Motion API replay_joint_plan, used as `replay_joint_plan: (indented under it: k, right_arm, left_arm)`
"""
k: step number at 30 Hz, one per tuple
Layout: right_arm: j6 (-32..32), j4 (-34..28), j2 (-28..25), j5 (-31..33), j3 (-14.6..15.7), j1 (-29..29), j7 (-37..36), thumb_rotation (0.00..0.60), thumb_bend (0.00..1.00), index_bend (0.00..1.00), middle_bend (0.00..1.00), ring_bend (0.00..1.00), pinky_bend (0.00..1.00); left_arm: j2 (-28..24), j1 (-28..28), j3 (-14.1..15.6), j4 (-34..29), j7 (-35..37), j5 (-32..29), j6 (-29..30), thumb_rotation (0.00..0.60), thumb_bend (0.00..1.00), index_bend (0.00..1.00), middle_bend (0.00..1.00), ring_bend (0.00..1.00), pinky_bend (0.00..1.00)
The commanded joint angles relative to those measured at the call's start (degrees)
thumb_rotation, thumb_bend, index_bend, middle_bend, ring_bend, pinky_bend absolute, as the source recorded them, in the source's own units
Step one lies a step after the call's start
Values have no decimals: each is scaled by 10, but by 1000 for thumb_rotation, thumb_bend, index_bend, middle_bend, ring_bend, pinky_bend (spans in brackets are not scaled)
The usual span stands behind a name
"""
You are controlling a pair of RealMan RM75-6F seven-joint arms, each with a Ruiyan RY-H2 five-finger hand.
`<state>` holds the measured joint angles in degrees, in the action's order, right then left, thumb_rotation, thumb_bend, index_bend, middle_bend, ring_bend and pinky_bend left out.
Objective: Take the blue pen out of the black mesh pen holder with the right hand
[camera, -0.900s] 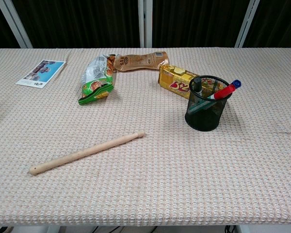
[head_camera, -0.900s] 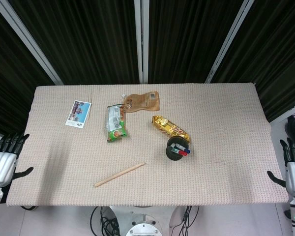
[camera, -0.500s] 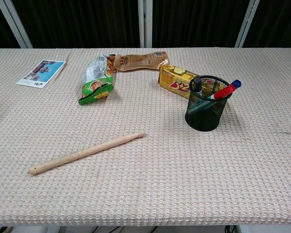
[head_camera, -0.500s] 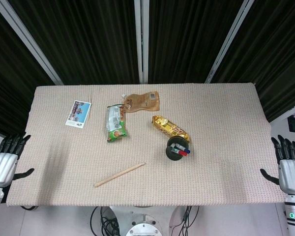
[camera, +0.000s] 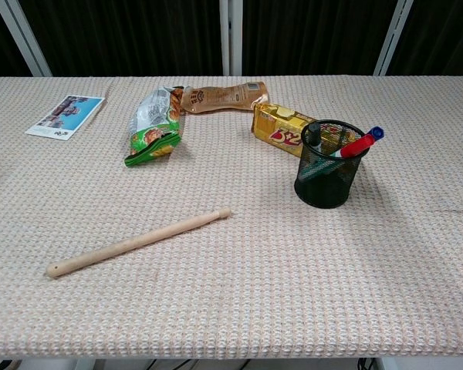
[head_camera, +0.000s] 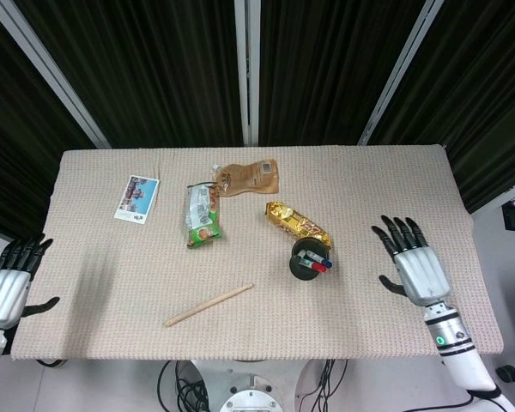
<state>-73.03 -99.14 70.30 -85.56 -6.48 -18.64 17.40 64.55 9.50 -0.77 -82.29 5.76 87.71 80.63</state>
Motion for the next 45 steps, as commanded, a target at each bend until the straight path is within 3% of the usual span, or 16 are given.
replay_joint_plan:
  k: [1,7,19,27,35,45]
  right_arm:
    - [36,-25,26,1,-12,-32,45,600,134,151,0,0,0]
    - [73,-28,59,34,-16,-61,104,600,147,222,0,0,0]
    - [62,2,121,57,-19,-81,144,600,184,317,0,0,0]
    - [55,15,138,65,-16,-86,158,600,193,338,6,0,0]
    - [41,26,150,64,-15,-88,161,600,198,455,22,0,0]
    - [33,28,154,71,-12,-88,167,600,206,501,27,0,0]
  left_arm:
    - [-2,0,0,-3,-3,0,1,600,107,42,0,0,0]
    - [-1,1,-1,0,1,-6,-6,600,106,42,0,0,0]
    - [3,-2,-1,17,21,-10,-6,600,107,42,0,0,0]
    - [3,-2,-1,19,31,-9,-6,600,107,42,0,0,0]
    - [1,-3,0,19,33,-8,-4,600,107,42,0,0,0]
    - [1,-4,-1,20,35,-7,-3,600,108,42,0,0,0]
